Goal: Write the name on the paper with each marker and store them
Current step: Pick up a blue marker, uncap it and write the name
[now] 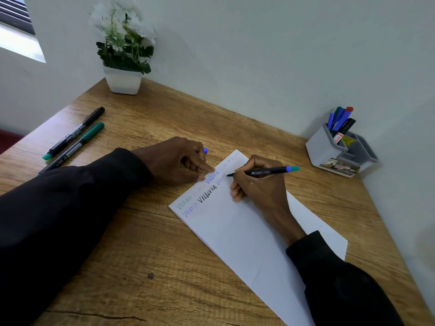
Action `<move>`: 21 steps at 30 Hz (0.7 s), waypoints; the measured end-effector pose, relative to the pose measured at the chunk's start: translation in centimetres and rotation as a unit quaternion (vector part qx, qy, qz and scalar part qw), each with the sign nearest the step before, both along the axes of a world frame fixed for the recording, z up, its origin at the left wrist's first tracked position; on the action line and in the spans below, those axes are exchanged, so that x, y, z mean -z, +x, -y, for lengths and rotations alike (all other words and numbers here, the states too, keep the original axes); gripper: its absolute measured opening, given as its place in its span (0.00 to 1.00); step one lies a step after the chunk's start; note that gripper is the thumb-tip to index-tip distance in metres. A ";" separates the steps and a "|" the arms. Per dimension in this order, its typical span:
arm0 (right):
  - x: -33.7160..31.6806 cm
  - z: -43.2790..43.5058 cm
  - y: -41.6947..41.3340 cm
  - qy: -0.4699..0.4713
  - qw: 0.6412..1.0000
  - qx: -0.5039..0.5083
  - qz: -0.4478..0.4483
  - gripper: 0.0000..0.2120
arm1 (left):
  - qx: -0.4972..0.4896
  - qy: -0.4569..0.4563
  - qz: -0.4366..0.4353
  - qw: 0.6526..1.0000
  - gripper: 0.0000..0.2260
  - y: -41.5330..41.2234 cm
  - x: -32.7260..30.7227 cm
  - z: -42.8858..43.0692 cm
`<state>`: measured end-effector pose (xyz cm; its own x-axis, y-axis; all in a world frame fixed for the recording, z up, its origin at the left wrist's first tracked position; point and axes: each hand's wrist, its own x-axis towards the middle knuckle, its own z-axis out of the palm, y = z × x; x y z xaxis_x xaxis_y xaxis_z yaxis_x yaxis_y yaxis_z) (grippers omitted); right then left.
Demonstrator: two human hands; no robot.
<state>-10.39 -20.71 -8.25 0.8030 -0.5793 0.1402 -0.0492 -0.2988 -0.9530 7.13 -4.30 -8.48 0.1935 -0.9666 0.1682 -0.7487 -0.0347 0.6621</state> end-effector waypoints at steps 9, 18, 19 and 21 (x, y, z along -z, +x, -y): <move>-0.9 0.8 0.0 0.146 0.989 0.006 0.028 0.13 | -0.017 0.003 0.006 1.000 0.14 -0.4 -0.2 -0.1; -3.3 2.5 -0.6 0.284 0.956 -0.059 0.040 0.13 | -0.229 -0.097 -0.011 0.969 0.13 0.4 -1.4 -1.2; -3.7 2.7 -0.9 0.292 0.953 -0.070 0.047 0.16 | -0.254 -0.088 -0.004 0.963 0.14 0.4 -1.4 -1.3; -4.4 2.9 -1.5 0.297 0.949 -0.089 0.051 0.20 | -0.275 -0.060 0.010 0.960 0.14 0.3 -1.2 -1.3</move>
<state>-11.86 -23.61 -3.84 0.8950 -0.4375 -0.0865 0.0535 0.2979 -0.9531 7.40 -3.03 -7.32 0.6640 -0.6932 0.2803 -0.6514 -0.3521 0.6721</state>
